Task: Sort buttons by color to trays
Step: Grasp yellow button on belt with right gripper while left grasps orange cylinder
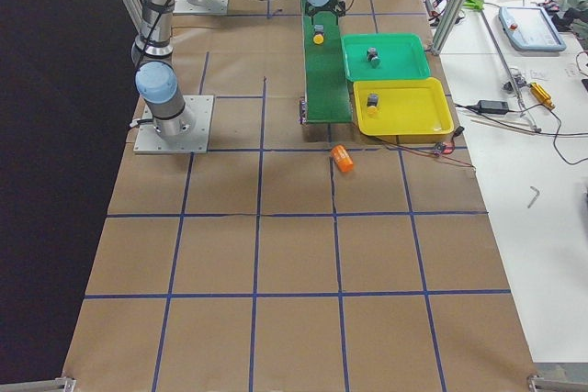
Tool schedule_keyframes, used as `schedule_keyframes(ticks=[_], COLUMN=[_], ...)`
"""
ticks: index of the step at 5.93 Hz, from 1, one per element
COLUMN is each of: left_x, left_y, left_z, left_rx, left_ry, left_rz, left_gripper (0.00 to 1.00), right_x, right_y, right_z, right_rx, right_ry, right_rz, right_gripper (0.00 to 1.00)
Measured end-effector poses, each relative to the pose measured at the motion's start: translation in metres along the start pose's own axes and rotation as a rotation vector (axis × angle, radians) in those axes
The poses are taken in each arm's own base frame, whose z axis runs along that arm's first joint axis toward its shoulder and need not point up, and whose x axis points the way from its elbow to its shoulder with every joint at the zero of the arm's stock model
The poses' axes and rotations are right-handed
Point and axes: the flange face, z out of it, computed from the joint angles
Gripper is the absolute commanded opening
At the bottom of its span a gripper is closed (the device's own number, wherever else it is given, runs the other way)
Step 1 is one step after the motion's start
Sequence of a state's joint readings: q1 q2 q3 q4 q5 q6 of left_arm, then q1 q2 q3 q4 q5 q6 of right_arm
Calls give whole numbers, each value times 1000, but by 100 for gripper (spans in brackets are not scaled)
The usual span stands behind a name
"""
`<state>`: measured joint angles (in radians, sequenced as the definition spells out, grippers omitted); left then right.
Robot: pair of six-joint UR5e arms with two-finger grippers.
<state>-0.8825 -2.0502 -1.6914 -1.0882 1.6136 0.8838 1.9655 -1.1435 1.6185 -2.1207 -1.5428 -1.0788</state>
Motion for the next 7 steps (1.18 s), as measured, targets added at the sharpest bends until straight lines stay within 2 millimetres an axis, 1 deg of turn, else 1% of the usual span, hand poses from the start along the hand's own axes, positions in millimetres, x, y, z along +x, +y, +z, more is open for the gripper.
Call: schedule_keyframes(ticks=[1, 2, 3, 4, 5, 6, 7], left_x=[-2, -5, -9, -12, -13, -12, -9], left_y=[-2, -6, -9, -13, -14, -14, -16], left_z=[9, 18, 24, 29, 30, 28, 20], left_rx=[-2, 4, 14, 23, 28, 30, 35], left_ry=[2, -6, -18, -27, -36, -43, -51], left_rz=[-22, -34, -36, -34, -31, -29, -19], left_gripper=[99, 99, 85, 32, 2, 0, 0], right_x=[-8, -12, -7, 4, 10, 11, 14], right_y=[7, 19, 34, 54, 72, 89, 106], right_z=[21, 35, 39, 33, 25, 22, 22], right_rx=[2, 0, -3, -6, -10, -17, -25], right_ry=[12, 24, 32, 40, 44, 40, 32], right_rz=[-29, -58, -54, -39, -33, -35, -42], right_gripper=[100, 88, 60, 49, 30, 25, 17])
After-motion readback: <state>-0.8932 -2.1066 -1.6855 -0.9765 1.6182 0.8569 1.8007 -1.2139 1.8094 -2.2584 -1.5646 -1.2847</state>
